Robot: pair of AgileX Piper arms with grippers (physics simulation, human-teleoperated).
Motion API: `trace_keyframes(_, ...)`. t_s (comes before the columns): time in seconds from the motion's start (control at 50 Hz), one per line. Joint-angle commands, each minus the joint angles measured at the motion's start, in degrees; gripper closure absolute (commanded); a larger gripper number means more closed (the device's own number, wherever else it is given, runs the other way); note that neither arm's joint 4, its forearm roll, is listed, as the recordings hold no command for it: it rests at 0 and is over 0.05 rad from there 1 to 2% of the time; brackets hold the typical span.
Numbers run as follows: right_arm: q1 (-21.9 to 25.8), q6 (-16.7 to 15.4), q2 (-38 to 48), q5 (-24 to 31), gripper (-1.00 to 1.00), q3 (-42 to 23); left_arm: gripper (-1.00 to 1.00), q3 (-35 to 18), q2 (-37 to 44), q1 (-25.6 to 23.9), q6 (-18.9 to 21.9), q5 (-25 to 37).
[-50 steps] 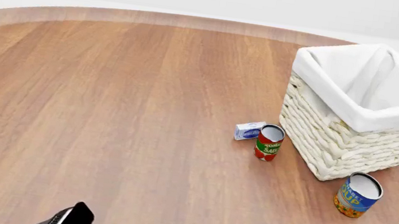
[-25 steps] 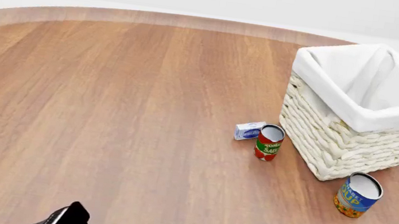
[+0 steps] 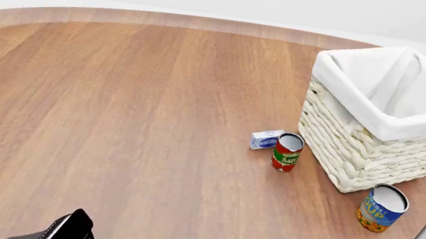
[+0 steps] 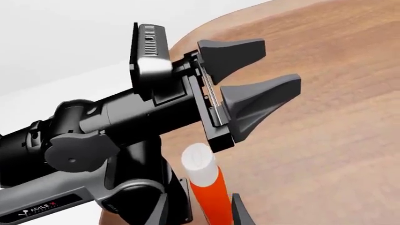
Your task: Pick up the ketchup, and put it in the basket.
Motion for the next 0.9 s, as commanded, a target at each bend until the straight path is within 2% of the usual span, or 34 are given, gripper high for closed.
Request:
trace_keyframes(0.02,-0.59,0.28,1.00,0.20,-1.00,-0.94,-1.00,0.00,0.00,0.00,0.00,0.00)
trace_keyframes(0.52,-0.32,1.63,2.78,0.44,-1.00,-2.99,-1.00,0.00,0.00,0.00,0.00,0.00)
trace_keyframes(0.6,-1.41,1.64,5.39,1.09,-1.00,-5.64,-1.00,0.00,0.00,0.00,0.00,0.00)
trace_keyframes(0.9,-1.71,2.45,8.95,1.10,-1.00,-7.87,-1.00,0.00,0.00,0.00,0.00,0.00)
